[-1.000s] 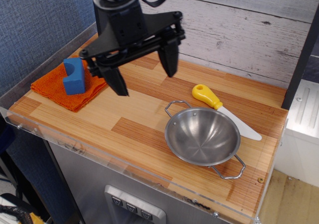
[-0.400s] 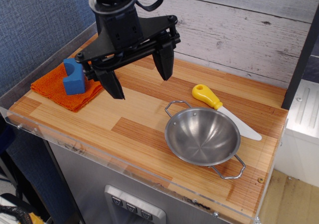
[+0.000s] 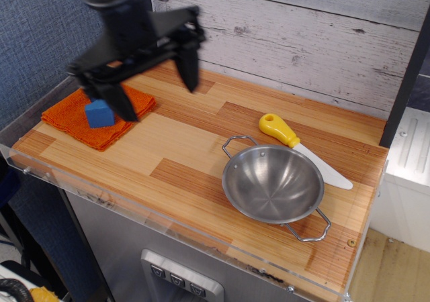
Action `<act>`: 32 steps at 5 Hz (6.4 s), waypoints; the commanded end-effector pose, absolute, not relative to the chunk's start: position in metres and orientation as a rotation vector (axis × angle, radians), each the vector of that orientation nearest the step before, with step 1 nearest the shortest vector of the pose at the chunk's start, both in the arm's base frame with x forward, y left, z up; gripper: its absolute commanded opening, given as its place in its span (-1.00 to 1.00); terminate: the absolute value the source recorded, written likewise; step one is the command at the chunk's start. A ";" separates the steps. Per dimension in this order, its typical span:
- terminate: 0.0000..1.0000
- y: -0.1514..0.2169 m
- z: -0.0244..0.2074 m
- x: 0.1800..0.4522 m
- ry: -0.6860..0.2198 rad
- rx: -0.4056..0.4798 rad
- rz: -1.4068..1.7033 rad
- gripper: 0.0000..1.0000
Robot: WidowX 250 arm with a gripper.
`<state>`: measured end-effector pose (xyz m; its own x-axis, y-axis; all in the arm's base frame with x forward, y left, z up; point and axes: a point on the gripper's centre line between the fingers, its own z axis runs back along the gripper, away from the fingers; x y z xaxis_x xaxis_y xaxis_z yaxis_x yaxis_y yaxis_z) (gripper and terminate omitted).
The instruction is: Move the blue block and drop into bowl
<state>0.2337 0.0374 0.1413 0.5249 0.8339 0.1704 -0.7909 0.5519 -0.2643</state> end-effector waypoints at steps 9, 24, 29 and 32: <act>-1.00 0.173 0.069 0.309 -0.157 -0.014 0.775 1.00; -1.00 -0.047 0.087 0.285 -0.206 -0.156 0.495 -1.00; -1.00 -0.058 0.042 0.274 -0.149 -0.094 0.467 -1.00; -1.00 -0.058 0.025 0.278 -0.130 -0.072 0.511 -1.00</act>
